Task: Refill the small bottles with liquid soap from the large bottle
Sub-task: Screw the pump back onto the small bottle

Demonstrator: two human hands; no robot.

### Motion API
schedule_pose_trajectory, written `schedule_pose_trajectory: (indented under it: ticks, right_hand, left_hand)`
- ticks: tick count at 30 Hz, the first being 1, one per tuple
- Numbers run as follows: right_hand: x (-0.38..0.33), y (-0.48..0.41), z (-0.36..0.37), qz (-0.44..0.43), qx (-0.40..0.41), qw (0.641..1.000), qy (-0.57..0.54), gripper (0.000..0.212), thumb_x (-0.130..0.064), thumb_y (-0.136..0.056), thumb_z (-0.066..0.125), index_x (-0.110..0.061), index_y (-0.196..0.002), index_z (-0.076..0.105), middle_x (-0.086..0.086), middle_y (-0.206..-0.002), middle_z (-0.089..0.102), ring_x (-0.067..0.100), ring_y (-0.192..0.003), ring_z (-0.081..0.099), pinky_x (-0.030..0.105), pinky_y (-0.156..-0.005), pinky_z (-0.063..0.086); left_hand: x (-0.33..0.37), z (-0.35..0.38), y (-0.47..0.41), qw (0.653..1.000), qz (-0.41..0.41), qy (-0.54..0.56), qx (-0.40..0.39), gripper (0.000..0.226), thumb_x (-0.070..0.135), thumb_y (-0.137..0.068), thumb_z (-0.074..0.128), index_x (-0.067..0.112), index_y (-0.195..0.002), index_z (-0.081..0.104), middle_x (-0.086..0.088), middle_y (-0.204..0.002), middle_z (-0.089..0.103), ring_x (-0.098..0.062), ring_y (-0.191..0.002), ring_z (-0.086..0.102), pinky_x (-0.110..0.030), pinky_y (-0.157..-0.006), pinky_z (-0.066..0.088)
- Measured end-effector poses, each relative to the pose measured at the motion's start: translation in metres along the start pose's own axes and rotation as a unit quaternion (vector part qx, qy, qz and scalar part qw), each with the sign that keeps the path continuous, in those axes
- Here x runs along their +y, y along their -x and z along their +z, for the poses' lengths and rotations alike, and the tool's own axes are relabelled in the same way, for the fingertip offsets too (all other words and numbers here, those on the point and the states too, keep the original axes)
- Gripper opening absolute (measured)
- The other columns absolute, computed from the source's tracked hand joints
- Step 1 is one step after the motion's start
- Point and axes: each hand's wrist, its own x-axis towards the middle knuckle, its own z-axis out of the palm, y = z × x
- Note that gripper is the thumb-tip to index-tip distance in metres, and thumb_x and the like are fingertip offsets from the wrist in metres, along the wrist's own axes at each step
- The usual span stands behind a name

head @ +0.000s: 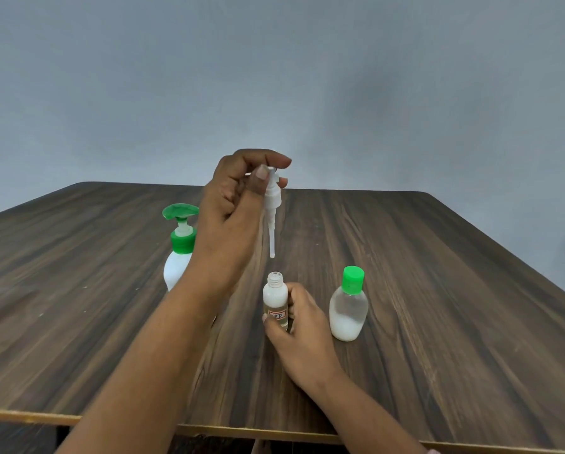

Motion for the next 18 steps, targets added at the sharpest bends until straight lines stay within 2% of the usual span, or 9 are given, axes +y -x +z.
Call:
schedule_pose_trajectory:
  ticks: [5,10,18]
  right_hand:
    - [-0.002,0.0,-0.001,-0.003,0.005,1.0,0.003,0.016,-0.014,-0.085,0.061,-0.021,-0.096,0.051,-0.005,-0.092,0.054,0.006,-0.08,0.05,0.017,-0.068,0.04]
    - [-0.003,0.001,-0.001,0.001,-0.001,1.0,0.006,0.017,-0.015,-0.086,0.061,-0.02,-0.099,0.051,-0.005,-0.095,0.054,0.008,-0.084,0.052,0.024,-0.072,0.046]
    - [-0.002,0.0,0.0,-0.004,0.004,1.0,0.005,0.017,-0.015,-0.086,0.061,-0.021,-0.099,0.051,-0.005,-0.094,0.054,0.007,-0.083,0.051,0.019,-0.069,0.042]
  left_hand:
    - [-0.006,0.004,0.005,1.0,-0.024,0.015,0.005,0.019,0.021,-0.095,0.042,0.022,-0.097,0.061,0.003,-0.11,0.062,-0.025,-0.098,0.061,-0.032,-0.087,0.051]
    - [-0.016,0.009,0.012,0.999,-0.037,0.024,0.019,0.019,0.023,-0.094,0.043,0.019,-0.1,0.061,0.008,-0.105,0.063,-0.022,-0.098,0.063,-0.03,-0.088,0.052]
    - [-0.018,0.005,0.007,0.998,-0.046,0.03,0.022,0.02,0.013,-0.1,0.042,0.019,-0.099,0.061,0.012,-0.102,0.063,-0.016,-0.092,0.062,-0.026,-0.084,0.052]
